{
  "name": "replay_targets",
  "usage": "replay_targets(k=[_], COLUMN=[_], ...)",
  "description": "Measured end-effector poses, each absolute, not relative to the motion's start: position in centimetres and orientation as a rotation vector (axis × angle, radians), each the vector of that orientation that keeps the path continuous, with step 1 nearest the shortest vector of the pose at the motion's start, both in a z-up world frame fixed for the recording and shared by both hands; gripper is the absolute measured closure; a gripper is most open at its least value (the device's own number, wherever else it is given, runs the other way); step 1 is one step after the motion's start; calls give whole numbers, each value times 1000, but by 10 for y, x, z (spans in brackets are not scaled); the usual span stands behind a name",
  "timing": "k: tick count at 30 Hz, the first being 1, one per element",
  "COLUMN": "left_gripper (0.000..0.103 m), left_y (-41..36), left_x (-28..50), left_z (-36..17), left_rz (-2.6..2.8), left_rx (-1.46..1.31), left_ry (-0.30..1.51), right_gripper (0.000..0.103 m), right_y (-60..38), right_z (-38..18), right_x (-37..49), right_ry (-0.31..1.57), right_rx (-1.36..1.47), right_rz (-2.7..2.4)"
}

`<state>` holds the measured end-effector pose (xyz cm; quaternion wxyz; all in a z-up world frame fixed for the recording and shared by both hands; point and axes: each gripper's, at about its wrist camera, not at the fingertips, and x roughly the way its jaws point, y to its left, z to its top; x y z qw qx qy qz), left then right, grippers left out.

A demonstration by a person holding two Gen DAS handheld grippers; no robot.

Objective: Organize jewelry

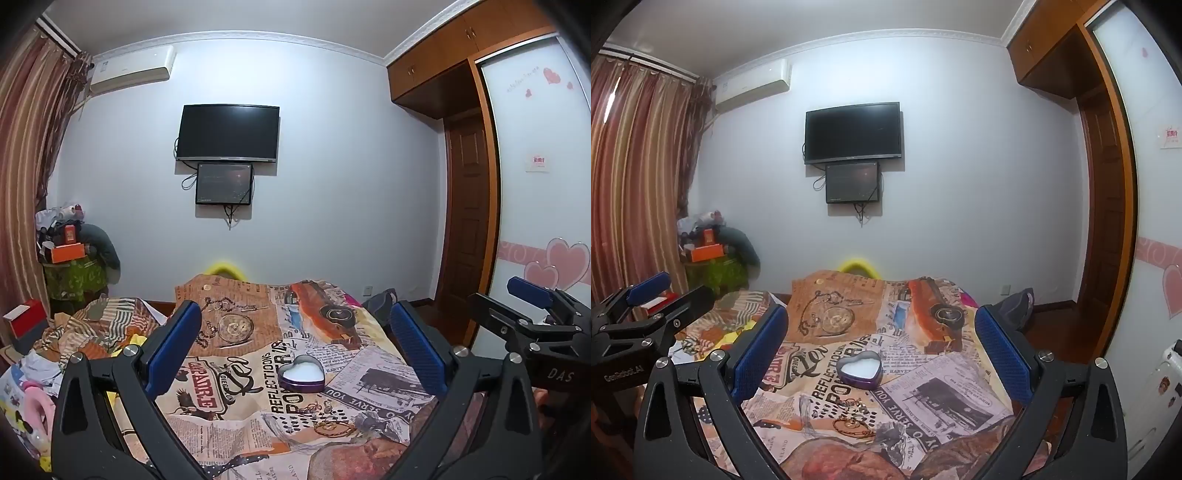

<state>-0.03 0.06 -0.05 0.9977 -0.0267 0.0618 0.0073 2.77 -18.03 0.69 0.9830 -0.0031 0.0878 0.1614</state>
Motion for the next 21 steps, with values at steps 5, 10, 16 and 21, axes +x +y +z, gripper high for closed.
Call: replay_targets(k=[5, 10, 16, 21], left_gripper=[0, 0, 0, 0], left_y=[4, -3, 0, 0], left_x=[-2, -1, 2, 2], left_z=[-1, -6, -2, -2], left_rz=[26, 11, 8, 8], left_rx=[-61, -54, -56, -55], left_ry=[126, 126, 139, 140], right_gripper=[3, 3, 3, 3], right_y=[-181, -179, -179, -180], right_z=[6, 6, 8, 7], right_x=[29, 26, 22, 27], right_ry=[176, 176, 177, 184], right_rx=[-4, -7, -7, -5], right_rz=[324, 324, 324, 325])
